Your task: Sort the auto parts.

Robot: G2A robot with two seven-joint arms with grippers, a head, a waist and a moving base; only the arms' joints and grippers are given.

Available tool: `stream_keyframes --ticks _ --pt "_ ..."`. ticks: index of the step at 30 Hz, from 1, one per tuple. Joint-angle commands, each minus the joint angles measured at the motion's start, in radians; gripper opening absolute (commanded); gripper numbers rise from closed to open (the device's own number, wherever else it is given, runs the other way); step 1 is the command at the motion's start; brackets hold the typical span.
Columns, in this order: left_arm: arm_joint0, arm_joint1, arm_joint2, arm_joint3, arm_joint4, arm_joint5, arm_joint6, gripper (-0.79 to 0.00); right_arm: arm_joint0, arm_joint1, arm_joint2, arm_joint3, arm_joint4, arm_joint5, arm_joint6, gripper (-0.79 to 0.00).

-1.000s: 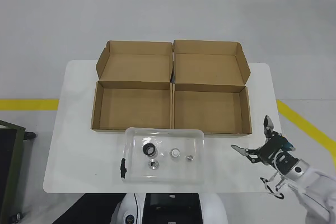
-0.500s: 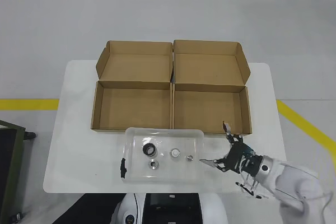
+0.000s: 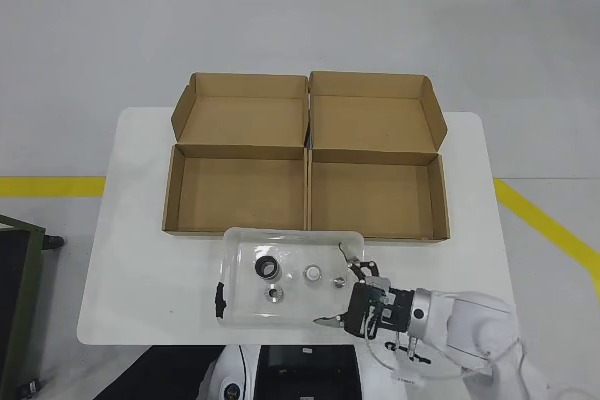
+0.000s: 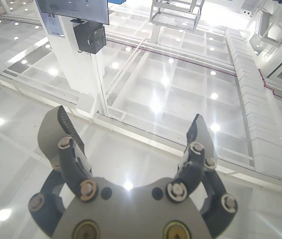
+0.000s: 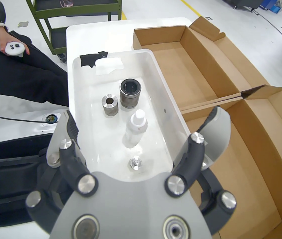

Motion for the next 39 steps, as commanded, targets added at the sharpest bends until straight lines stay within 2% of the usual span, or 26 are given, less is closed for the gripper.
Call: stream_keyframes --ticks 1,16,30,37,38,39 --pt "0.000 0.000 0.000 0.000 0.000 0.000 0.000 0.000 0.014 0.000 -0.026 0.012 -0.021 0.006 -0.003 0.000" --pt "0.000 0.000 0.000 0.000 0.000 0.000 0.000 0.000 0.112 -0.002 -0.172 0.128 -0.115 0.073 -0.006 0.000" --pt "0.000 0.000 0.000 0.000 0.000 0.000 0.000 0.000 0.155 0.004 -0.191 0.193 -0.117 0.113 0.054 0.000" --pt "0.000 0.000 0.000 0.000 0.000 0.000 0.000 0.000 0.175 0.007 -0.196 0.209 -0.098 0.119 0.094 -0.102" --pt "0.000 0.000 0.000 0.000 0.000 0.000 0.000 0.000 0.177 0.007 -0.196 0.209 -0.096 0.119 0.097 -0.179" --pt "0.000 0.000 0.000 0.000 0.000 0.000 0.000 0.000 0.179 0.008 -0.197 0.210 -0.094 0.120 0.099 -0.206"
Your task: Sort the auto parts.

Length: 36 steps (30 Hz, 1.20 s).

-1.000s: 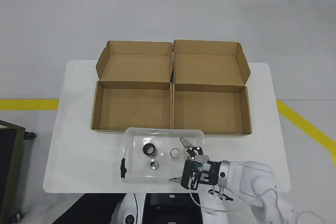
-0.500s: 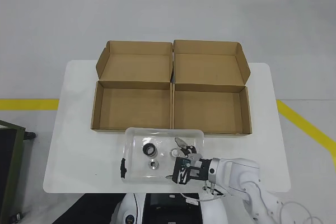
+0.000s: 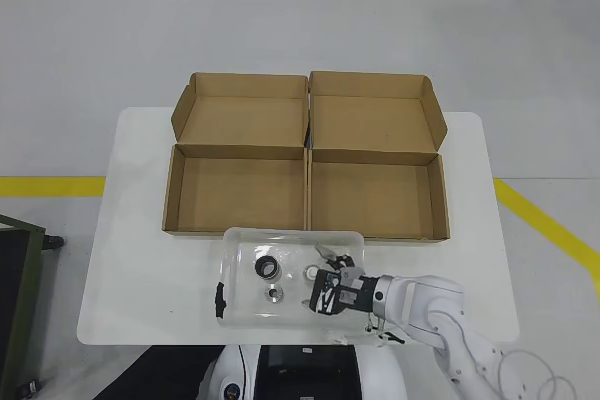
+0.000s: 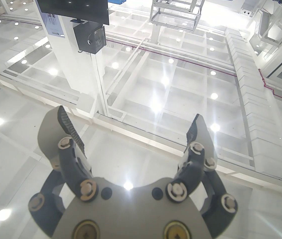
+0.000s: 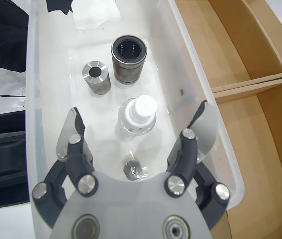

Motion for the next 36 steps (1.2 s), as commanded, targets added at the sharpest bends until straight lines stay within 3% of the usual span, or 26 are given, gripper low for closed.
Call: stream_keyframes --ticks 1,14,16,20,36 --pt "0.000 0.000 0.000 0.000 0.000 0.000 0.000 0.000 0.004 0.001 -0.002 0.001 0.003 0.000 0.005 -0.222" --pt "0.000 0.000 0.000 0.000 0.000 0.000 0.000 0.000 0.033 0.005 -0.030 0.041 0.023 0.004 0.011 -0.468" --pt "0.000 0.000 0.000 0.000 0.000 0.000 0.000 0.000 0.035 0.006 -0.028 0.042 0.026 0.002 0.011 -0.536" --pt "0.000 0.000 0.000 0.000 0.000 0.000 0.000 0.000 0.034 0.011 -0.017 0.029 0.038 -0.004 0.013 -0.779" --pt "0.000 0.000 0.000 0.000 0.000 0.000 0.000 0.000 0.027 0.027 0.046 -0.079 0.213 -0.024 -0.032 -0.785"
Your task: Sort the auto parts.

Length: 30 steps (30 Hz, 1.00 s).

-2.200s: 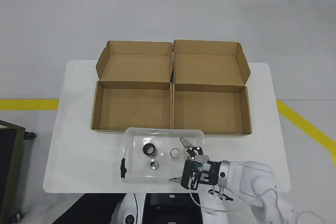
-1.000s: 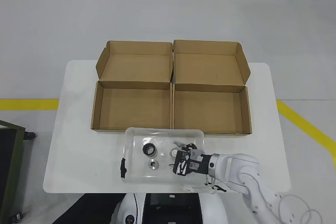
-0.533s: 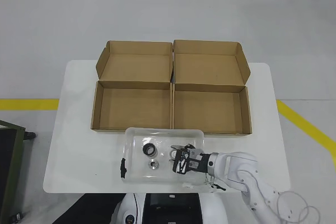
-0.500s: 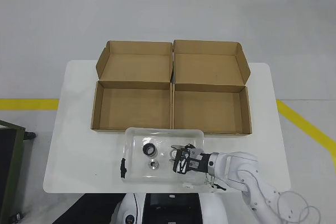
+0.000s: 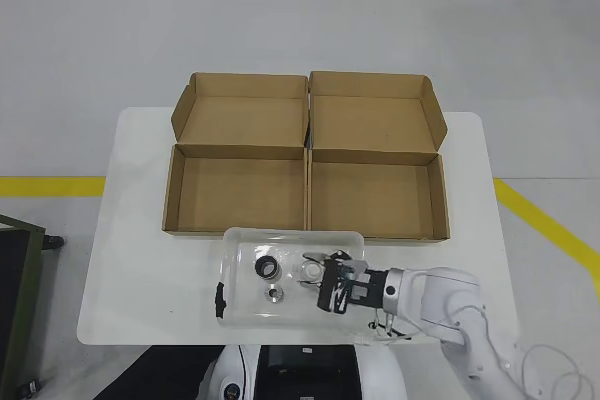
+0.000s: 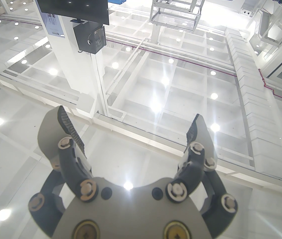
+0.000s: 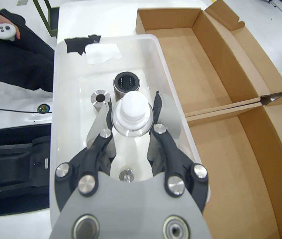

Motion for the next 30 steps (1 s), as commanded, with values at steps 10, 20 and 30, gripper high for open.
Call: stream_keyframes --ticks 10,20,30 --pt "0.000 0.000 0.000 0.000 0.000 0.000 0.000 0.000 0.050 -0.003 0.015 -0.023 0.156 0.059 -0.089 -0.785" --pt "0.000 0.000 0.000 0.000 0.000 0.000 0.000 0.000 0.157 -0.013 0.024 -0.027 0.273 0.138 -0.158 -0.785" --pt "0.000 0.000 0.000 0.000 0.000 0.000 0.000 0.000 0.238 -0.029 0.013 0.019 0.389 0.177 -0.306 -0.785"
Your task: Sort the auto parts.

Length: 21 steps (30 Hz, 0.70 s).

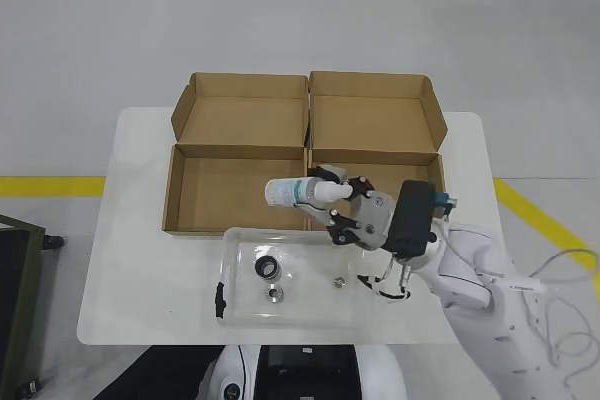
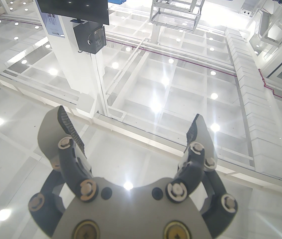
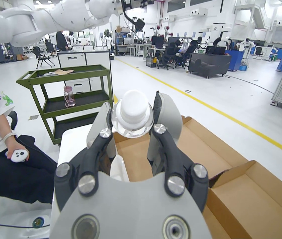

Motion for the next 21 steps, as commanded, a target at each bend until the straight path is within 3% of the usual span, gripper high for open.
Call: stream_keyframes --ticks 1,9,21 --pt "0.000 0.000 0.000 0.000 0.000 0.000 0.000 0.000 0.011 -0.003 -0.003 0.003 0.007 0.012 -0.024 -0.785" --pt "0.000 0.000 0.000 0.000 0.000 0.000 0.000 0.000 0.032 -0.013 0.018 0.015 0.062 0.055 -0.148 -0.785" --pt "0.000 0.000 0.000 0.000 0.000 0.000 0.000 0.000 0.020 -0.018 0.072 -0.012 0.165 0.047 -0.241 -0.785"
